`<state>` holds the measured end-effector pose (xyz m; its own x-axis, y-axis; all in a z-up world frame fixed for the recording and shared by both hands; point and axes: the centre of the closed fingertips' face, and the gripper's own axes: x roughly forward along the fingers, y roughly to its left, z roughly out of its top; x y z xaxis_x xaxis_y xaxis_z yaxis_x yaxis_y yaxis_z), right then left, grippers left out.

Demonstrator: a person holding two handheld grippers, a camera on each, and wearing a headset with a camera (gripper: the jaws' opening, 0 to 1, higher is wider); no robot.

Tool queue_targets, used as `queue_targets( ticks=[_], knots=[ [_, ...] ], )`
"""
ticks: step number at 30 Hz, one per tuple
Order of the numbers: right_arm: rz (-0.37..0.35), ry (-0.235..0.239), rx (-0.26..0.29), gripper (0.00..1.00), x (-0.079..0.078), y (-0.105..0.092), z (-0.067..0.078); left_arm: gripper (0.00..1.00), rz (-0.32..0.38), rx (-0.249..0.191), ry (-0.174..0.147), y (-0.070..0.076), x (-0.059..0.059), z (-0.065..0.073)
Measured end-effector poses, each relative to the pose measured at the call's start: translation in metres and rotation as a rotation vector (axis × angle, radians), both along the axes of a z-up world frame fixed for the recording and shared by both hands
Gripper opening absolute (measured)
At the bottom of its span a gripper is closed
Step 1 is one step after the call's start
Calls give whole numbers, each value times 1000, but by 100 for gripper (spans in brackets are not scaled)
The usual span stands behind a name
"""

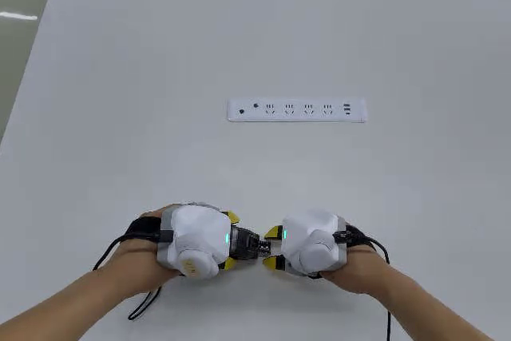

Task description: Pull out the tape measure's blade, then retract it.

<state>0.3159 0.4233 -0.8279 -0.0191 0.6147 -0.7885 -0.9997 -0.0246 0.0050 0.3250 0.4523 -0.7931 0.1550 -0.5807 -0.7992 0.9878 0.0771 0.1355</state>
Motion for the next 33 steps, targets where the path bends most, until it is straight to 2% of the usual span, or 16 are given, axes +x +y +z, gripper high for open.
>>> queue_targets(
  ticks=[7,18,33],
  knots=[
    [-7,4,1,17,3,1,1,35,-4,3,-2,0,0,0],
    [25,-21,-2,15,2,1,1,34,-10,3,-3,0,0,-1],
    [28,-33,0,13,3,-1,1,33,20,7,21,2,1,-2]
  ],
)
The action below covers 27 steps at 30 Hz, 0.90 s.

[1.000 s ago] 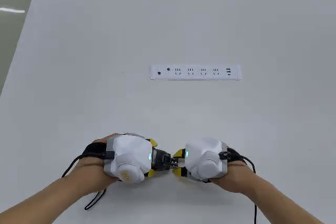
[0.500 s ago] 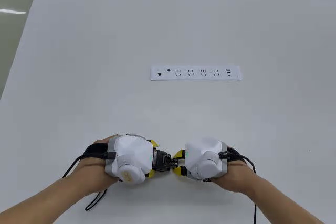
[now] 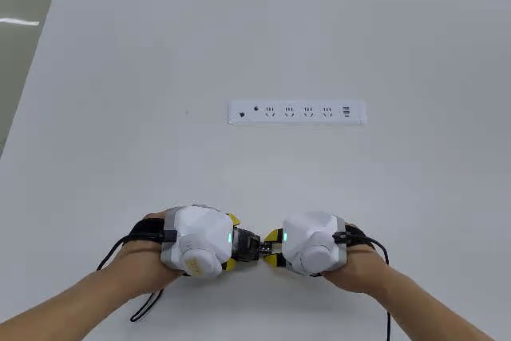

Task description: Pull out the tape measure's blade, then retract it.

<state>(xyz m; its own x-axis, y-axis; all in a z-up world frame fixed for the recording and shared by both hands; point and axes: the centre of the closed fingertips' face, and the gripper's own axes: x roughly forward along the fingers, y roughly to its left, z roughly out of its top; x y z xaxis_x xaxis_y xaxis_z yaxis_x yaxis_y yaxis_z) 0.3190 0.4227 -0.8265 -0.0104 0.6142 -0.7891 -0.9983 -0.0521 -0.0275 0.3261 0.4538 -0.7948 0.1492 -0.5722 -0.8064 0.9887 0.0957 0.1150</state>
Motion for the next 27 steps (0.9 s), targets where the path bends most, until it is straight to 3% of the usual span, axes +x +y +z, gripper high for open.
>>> queue_targets(
  ticks=[27],
  knots=[
    [-25,-4,-12,12,4,-19,-1,33,35,3,25,-1,2,0]
  ],
)
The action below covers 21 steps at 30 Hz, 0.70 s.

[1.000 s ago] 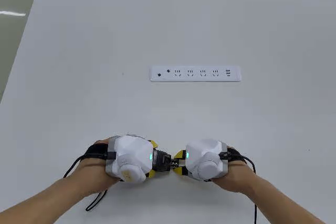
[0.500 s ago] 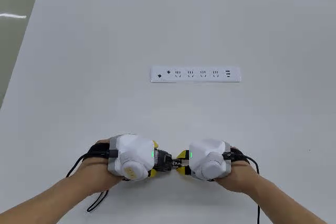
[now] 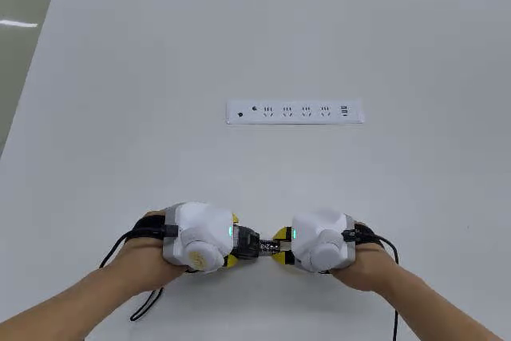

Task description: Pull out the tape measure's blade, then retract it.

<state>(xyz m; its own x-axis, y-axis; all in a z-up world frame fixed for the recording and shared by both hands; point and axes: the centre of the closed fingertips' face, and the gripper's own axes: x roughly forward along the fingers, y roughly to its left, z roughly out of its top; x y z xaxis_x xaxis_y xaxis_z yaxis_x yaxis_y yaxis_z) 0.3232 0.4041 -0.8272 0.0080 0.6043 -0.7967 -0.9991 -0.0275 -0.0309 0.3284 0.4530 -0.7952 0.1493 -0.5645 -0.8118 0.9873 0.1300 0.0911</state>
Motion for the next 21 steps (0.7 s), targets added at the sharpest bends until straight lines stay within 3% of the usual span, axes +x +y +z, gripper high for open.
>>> queue_targets(
  ticks=[21],
  knots=[
    [-24,-5,-15,12,2,-25,2,33,16,3,5,0,1,0]
  ],
)
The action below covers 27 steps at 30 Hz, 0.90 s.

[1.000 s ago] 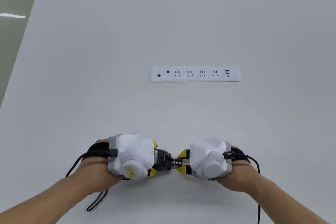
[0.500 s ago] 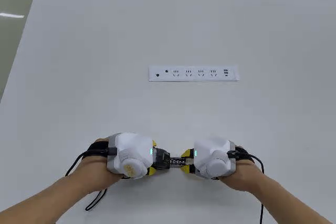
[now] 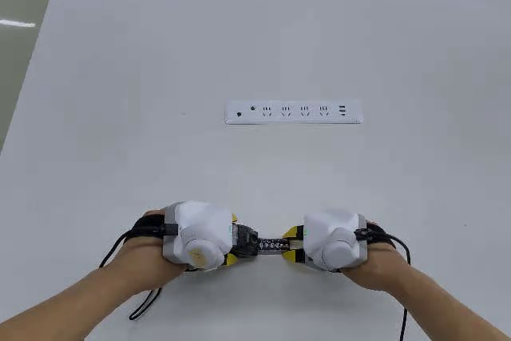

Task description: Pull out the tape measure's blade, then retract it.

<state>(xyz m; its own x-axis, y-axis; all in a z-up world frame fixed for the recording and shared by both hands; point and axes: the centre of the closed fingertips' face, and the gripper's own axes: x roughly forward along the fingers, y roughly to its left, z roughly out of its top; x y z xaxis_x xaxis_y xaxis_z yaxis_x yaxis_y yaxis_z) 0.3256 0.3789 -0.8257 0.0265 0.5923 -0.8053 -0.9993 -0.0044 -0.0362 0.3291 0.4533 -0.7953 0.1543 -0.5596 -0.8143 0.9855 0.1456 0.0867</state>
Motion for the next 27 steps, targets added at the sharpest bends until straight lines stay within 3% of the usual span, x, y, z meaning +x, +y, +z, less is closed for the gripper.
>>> queue_targets(
  ticks=[27],
  knots=[
    [-31,-10,-32,12,4,-35,-1,33,12,3,5,1,0,0]
  ],
)
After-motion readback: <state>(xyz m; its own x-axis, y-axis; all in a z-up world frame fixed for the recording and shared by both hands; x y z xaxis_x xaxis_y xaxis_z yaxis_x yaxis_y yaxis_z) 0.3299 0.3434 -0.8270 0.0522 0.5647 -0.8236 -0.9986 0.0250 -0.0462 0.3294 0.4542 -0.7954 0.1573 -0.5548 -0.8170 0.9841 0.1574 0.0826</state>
